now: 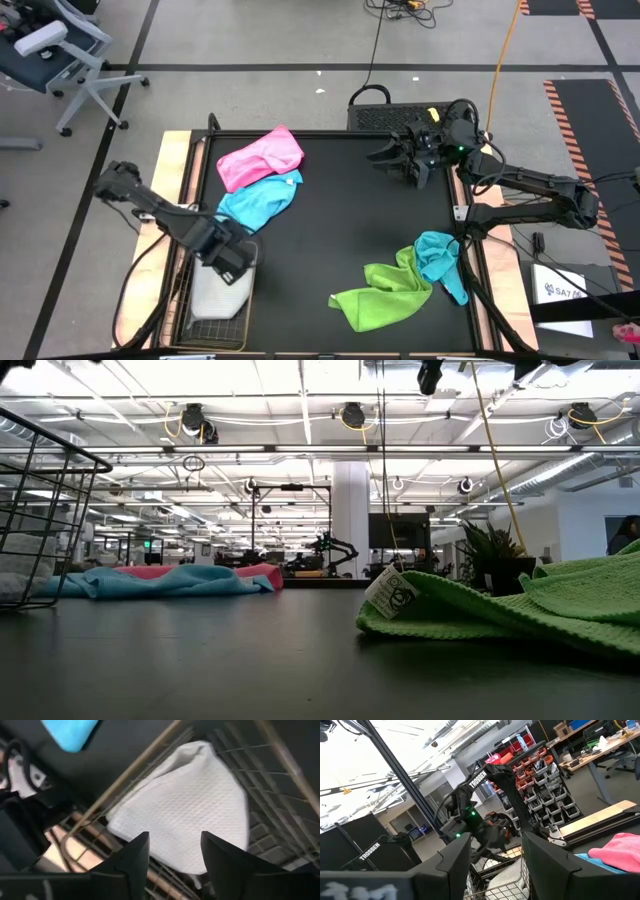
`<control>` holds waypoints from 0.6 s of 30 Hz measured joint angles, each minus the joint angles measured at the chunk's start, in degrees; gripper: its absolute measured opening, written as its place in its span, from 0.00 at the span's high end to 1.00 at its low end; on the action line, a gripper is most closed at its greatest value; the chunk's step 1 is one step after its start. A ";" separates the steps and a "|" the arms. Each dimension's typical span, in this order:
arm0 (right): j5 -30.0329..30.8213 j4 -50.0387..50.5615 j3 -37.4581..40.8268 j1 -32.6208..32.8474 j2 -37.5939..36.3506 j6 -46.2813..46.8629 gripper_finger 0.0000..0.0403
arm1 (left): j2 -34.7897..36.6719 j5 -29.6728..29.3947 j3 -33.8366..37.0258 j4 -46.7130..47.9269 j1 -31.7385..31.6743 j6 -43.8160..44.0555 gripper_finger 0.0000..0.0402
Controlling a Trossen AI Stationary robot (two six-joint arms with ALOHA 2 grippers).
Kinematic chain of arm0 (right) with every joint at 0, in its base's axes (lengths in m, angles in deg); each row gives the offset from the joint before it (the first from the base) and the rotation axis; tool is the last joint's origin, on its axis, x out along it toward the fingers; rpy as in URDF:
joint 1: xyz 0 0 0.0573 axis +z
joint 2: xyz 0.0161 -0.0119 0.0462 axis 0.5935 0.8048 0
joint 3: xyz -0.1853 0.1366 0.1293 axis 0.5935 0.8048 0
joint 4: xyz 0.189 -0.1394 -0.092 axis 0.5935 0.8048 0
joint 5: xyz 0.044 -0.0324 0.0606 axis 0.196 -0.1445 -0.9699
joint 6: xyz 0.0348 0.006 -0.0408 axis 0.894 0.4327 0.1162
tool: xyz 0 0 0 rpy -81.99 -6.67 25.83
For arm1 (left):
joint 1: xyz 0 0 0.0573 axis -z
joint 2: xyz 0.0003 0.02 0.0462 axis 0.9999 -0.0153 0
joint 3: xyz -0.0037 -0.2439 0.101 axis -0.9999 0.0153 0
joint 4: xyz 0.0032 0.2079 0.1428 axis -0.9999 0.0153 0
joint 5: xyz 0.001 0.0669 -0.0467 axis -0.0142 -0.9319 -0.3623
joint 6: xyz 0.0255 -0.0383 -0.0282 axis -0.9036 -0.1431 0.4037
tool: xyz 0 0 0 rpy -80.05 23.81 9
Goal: Fold microfiber towels
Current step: Fold the pink microfiber cloth
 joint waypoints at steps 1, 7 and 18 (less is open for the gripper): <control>-0.02 0.10 0.00 0.00 0.00 -0.06 0.58 | 0.00 -0.31 -0.16 -0.07 0.83 0.05 0.55; -1.60 0.93 0.02 -0.01 0.02 -0.18 0.58 | -0.90 0.06 2.04 -2.95 6.12 -2.54 0.55; -1.40 1.17 0.02 0.77 1.61 -1.53 0.58 | -4.04 4.89 3.50 -7.65 6.63 -0.03 0.55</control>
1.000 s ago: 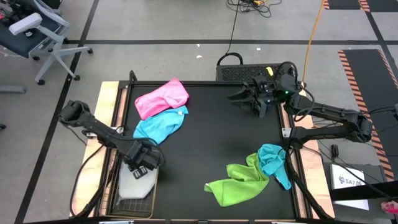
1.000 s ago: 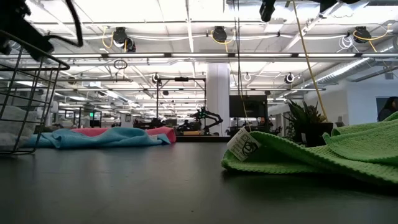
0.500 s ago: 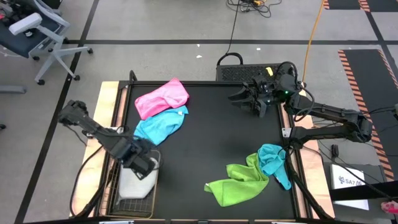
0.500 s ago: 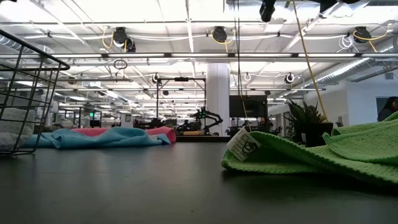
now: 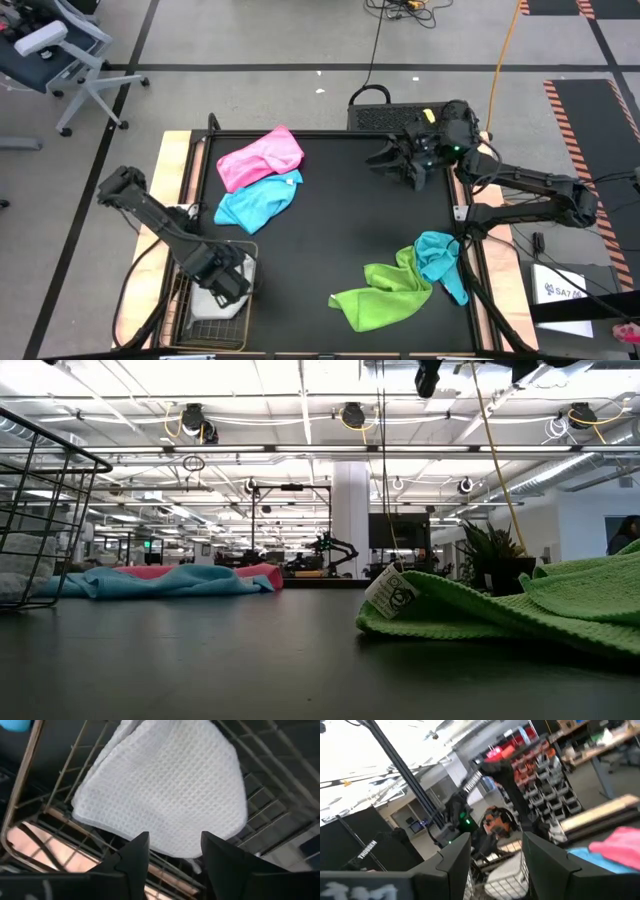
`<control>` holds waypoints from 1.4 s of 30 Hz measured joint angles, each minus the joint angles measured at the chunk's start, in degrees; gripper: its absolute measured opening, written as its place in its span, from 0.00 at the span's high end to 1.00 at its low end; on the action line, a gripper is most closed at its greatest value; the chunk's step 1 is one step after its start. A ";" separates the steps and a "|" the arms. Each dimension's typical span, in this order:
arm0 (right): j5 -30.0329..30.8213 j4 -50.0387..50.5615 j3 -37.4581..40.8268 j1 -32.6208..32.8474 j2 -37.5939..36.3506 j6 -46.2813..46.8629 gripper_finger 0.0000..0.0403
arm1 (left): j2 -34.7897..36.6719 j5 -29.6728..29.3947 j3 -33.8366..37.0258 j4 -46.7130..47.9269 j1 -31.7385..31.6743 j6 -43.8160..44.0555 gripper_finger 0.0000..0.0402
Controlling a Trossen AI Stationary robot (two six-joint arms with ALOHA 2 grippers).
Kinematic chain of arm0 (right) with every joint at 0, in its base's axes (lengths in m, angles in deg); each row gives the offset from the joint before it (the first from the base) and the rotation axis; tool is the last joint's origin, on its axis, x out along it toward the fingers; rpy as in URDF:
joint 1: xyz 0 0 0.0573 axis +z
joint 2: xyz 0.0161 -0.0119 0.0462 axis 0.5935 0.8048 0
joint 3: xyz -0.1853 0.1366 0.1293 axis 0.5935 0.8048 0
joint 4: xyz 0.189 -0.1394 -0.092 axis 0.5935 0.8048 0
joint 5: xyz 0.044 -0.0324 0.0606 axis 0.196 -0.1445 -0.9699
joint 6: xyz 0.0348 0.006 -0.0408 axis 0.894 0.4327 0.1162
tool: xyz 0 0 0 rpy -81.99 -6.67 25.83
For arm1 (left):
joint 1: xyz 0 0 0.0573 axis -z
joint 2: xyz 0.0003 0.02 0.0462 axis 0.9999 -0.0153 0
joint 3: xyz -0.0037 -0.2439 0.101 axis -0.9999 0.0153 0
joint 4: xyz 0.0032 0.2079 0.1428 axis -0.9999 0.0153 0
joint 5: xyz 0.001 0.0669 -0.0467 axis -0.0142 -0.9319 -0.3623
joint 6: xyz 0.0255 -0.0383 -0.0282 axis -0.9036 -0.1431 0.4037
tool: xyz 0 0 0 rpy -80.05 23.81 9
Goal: Fold microfiber towels
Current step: Fold the pink microfiber cloth
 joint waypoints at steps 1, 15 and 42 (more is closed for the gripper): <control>0.03 -0.07 0.00 0.34 0.86 -0.06 0.58 | 0.31 -1.02 -0.06 0.02 -0.51 0.87 0.55; -0.21 -7.87 0.00 6.48 12.47 -3.68 0.78 | 3.71 -42.24 -13.22 7.98 -4.24 4.71 0.55; 16.51 40.95 -21.62 13.13 16.71 -35.84 1.00 | 7.08 -60.28 -13.95 8.06 -22.32 -5.33 0.55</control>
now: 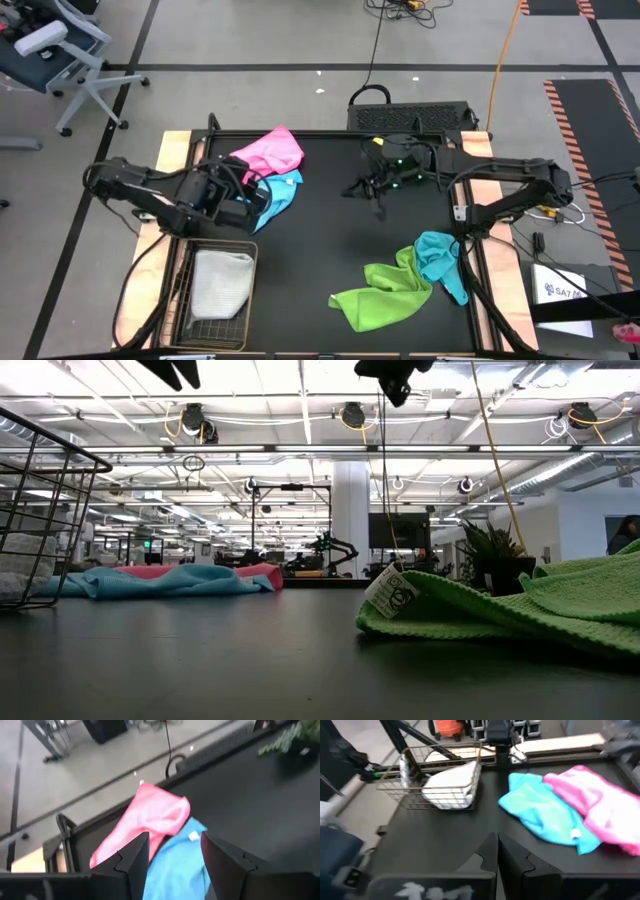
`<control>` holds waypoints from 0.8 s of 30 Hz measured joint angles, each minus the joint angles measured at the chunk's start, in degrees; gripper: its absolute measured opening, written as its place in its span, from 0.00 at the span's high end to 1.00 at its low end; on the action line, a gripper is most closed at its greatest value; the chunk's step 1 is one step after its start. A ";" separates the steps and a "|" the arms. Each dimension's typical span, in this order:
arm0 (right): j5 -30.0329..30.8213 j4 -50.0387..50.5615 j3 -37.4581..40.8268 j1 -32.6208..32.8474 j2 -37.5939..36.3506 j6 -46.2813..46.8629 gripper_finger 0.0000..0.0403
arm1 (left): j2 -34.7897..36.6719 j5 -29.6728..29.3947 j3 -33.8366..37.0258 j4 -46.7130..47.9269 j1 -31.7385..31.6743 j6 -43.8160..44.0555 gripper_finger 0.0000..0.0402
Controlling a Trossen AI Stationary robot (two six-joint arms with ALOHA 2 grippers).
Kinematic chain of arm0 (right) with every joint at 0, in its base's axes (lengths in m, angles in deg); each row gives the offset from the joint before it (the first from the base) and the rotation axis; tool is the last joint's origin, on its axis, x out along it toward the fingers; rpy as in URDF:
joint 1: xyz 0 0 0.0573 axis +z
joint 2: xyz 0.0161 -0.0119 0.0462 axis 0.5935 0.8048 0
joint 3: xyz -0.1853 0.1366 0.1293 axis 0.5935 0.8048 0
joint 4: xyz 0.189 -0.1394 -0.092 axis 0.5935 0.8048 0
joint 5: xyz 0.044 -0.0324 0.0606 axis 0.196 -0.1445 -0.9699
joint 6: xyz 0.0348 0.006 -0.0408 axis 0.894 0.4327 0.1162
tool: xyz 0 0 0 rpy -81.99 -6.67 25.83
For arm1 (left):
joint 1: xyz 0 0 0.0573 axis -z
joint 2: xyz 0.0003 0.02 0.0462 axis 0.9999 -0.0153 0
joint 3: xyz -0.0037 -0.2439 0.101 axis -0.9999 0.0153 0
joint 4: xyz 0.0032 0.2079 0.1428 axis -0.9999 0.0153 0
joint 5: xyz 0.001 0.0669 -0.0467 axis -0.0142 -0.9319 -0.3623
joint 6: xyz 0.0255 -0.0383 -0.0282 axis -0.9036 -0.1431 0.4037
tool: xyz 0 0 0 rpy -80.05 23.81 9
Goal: Fold microfiber towels
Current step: Fold the pink microfiber cloth
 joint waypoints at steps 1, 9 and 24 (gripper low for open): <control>0.00 -0.01 -0.06 0.00 0.30 -0.40 1.00 | 0.00 1.72 0.00 0.01 -0.28 0.05 0.55; 0.05 1.69 0.58 -1.82 0.60 0.07 1.00 | -0.03 34.35 0.04 -0.17 1.33 -3.89 0.55; -0.17 1.65 0.58 -6.57 0.58 0.31 1.00 | -2.84 50.93 2.62 -10.50 17.48 12.07 0.69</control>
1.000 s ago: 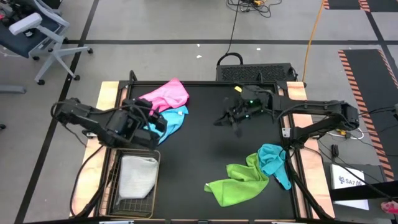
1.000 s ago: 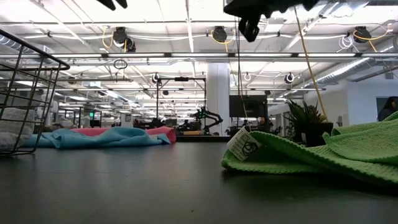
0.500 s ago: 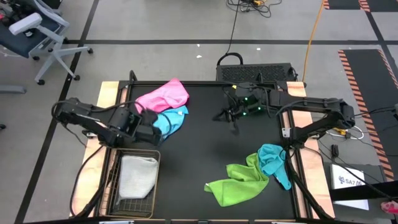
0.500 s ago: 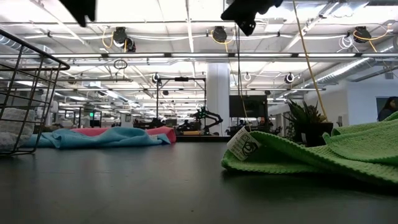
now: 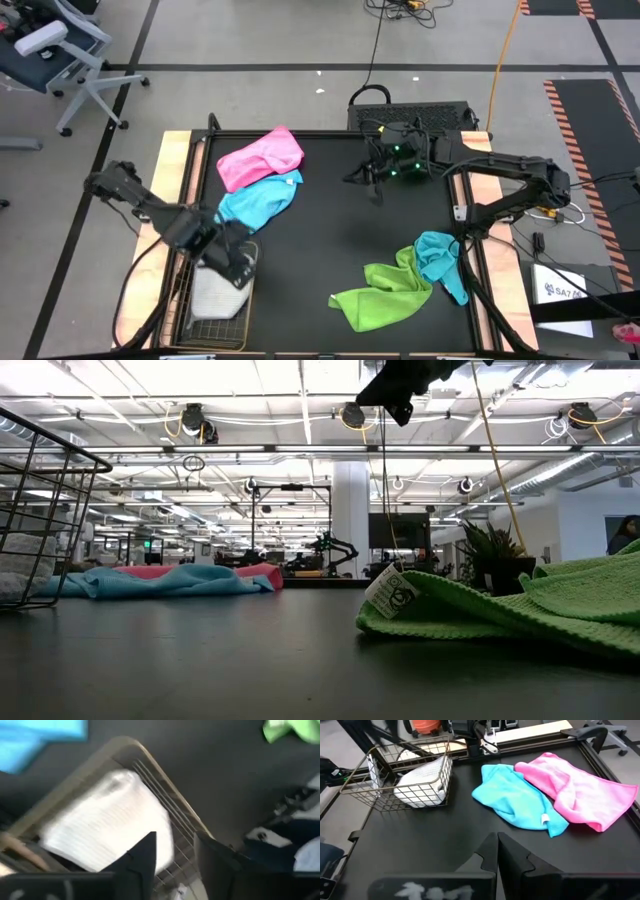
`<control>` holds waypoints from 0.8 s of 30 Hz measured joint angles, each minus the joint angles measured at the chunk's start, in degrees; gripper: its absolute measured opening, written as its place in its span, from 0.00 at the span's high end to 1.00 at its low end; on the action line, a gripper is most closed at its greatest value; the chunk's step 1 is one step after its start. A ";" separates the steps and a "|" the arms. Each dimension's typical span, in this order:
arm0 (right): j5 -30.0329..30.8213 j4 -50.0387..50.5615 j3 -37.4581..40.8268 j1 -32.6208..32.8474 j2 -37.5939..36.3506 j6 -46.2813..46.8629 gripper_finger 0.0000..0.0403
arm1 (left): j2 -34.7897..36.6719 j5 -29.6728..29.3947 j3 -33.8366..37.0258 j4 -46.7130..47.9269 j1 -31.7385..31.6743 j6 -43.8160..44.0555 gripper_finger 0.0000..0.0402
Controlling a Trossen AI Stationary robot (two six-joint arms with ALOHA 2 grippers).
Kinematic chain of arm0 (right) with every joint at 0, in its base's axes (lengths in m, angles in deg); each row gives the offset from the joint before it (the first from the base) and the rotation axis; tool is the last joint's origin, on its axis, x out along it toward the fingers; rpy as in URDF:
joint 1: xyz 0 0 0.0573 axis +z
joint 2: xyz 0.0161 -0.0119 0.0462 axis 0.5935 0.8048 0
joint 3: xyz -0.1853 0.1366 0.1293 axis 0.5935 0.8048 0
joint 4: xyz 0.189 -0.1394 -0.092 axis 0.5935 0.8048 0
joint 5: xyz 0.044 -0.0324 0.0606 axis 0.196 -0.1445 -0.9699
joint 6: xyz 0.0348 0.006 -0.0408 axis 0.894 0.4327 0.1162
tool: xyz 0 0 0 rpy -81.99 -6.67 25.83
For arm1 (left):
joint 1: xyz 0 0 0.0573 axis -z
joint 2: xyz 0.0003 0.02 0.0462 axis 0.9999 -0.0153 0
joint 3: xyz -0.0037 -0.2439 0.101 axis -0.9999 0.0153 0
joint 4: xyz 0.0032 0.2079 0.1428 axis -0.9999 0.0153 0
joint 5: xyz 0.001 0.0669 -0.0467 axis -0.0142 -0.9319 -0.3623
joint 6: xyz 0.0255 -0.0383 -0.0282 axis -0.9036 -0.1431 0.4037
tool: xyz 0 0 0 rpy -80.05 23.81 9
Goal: Fold microfiber towels
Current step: Fold the pink microfiber cloth
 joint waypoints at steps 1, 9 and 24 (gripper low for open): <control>0.00 0.08 0.00 -0.12 0.00 -0.40 1.00 | -0.45 1.22 1.34 -2.31 0.72 0.95 0.72; -0.04 0.78 0.00 -1.17 0.00 -0.91 1.00 | -2.43 13.33 12.51 -13.85 5.51 12.30 0.97; -0.09 1.36 0.02 -1.15 0.00 -0.92 1.00 | -2.32 12.18 23.90 -23.13 9.56 22.81 0.99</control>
